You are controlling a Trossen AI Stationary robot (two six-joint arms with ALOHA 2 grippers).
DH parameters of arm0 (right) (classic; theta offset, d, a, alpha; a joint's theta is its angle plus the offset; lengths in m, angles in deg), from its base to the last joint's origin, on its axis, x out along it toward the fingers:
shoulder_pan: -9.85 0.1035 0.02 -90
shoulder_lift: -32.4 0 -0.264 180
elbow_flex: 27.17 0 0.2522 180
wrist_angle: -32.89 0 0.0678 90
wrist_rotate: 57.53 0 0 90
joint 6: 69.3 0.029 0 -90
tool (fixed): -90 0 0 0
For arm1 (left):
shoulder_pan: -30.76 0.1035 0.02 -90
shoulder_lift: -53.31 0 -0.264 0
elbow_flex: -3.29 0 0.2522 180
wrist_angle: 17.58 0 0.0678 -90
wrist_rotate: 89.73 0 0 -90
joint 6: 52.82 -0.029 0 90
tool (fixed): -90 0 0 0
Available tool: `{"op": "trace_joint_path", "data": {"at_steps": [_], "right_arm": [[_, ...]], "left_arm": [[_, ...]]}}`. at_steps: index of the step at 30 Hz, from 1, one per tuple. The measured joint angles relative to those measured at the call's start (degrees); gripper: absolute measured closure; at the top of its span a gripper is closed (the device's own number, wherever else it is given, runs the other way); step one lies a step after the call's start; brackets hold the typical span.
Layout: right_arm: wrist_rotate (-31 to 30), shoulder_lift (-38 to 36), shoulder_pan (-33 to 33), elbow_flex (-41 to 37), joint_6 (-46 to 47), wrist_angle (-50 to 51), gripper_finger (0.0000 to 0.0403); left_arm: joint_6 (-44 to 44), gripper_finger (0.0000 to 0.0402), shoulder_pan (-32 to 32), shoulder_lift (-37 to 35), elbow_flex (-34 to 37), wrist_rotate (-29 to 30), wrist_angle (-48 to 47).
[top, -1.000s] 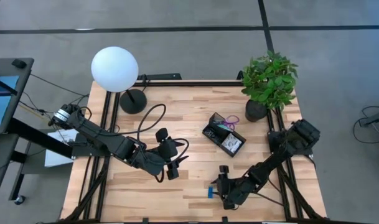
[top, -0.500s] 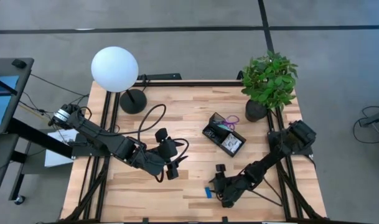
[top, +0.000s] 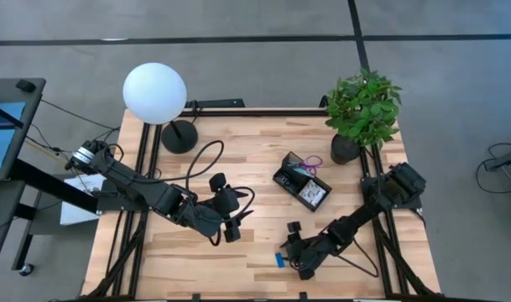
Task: Pick and place office supplies into organizer
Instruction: Put the blue eraser into the black desk organizer
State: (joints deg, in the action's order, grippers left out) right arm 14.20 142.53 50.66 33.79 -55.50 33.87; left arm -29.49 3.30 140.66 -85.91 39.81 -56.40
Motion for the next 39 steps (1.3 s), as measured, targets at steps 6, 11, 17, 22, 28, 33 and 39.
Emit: {"op": "trace_joint_path", "data": {"at_steps": [6, 11, 17, 22, 28, 33, 39], "right_arm": [[0.11, 0.11, 1.33, -0.03, 2.71, -1.08, 0.0231], [1.40, 0.13, 1.84, 0.04, 4.60, -1.19, 0.0233], [1.50, 0.21, 2.50, -0.09, 5.46, -2.54, 0.0230], [3.69, 0.63, 2.34, -0.28, 2.67, -8.48, 0.0229], [-2.46, 0.52, 0.79, 1.21, -4.08, -12.52, 0.0229], [-3.92, 0.79, -1.78, 3.14, -8.15, -12.64, 0.0231], [15.31, -2.29, -3.37, 4.19, -15.34, -5.86, 0.0225]], "left_arm": [[0.00, 0.0176, 0.00, 0.00, 0.00, -0.23, -0.04], [0.00, 0.0176, 0.00, 0.00, 0.00, -0.26, -0.02], [0.00, 0.0176, 0.00, 0.00, 0.00, -0.27, -0.02], [0.00, 0.0176, 0.00, 0.00, 0.00, -0.26, -0.01], [0.06, 0.0176, 0.00, 0.00, 0.00, -0.23, 0.06], [0.92, 0.0176, -0.01, 0.00, 0.00, -0.26, 0.07], [0.94, 0.0176, -0.02, 0.00, 0.00, -2.42, 0.00]]}}
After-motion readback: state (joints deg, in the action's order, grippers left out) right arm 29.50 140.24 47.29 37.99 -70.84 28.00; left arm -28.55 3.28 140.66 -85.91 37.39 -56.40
